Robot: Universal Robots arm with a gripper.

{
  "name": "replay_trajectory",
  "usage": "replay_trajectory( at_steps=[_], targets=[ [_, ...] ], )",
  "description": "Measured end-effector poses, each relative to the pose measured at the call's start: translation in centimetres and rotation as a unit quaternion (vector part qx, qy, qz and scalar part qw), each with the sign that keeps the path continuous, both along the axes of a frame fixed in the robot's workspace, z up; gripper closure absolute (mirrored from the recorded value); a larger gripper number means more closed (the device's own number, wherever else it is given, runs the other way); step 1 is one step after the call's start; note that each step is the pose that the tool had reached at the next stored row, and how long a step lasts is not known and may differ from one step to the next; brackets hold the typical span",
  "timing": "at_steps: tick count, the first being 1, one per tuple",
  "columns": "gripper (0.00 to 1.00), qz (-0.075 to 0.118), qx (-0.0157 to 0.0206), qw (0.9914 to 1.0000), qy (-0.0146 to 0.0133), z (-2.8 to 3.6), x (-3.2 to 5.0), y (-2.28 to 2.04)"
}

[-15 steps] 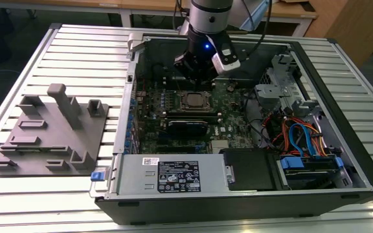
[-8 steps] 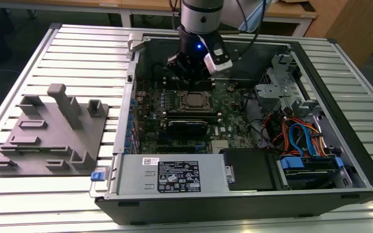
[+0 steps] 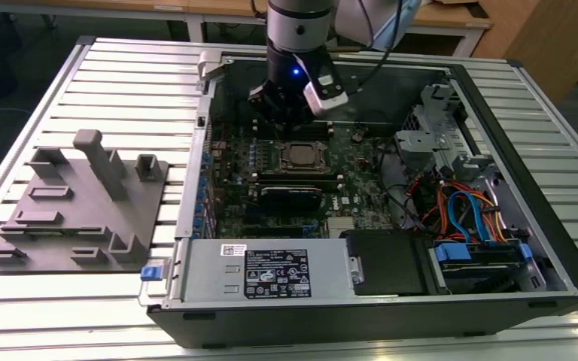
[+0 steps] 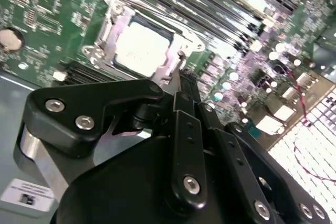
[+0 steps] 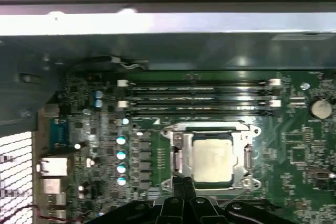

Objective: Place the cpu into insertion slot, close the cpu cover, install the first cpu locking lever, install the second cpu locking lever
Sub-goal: 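Install the first cpu locking lever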

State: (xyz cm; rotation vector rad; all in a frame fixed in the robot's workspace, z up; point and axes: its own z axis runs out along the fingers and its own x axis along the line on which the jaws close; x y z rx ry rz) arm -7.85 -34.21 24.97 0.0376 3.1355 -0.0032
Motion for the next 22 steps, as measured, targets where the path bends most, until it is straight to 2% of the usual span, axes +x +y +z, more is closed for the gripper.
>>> replay_trajectory(
  at_steps=[5,10,17,22],
  targets=[
    [0.89,0.0,0.0,1.0,-0.0001,-0.04,-0.95,0.01],
    [0.89,0.0,0.0,1.0,-0.0017,-0.05,-1.25,0.01],
    [0.89,0.0,0.0,0.99999,-0.0038,-0.11,-2.88,0.02],
    [0.89,0.0,0.0,0.99999,-0.0042,-0.12,-3.07,0.08]
  ],
)
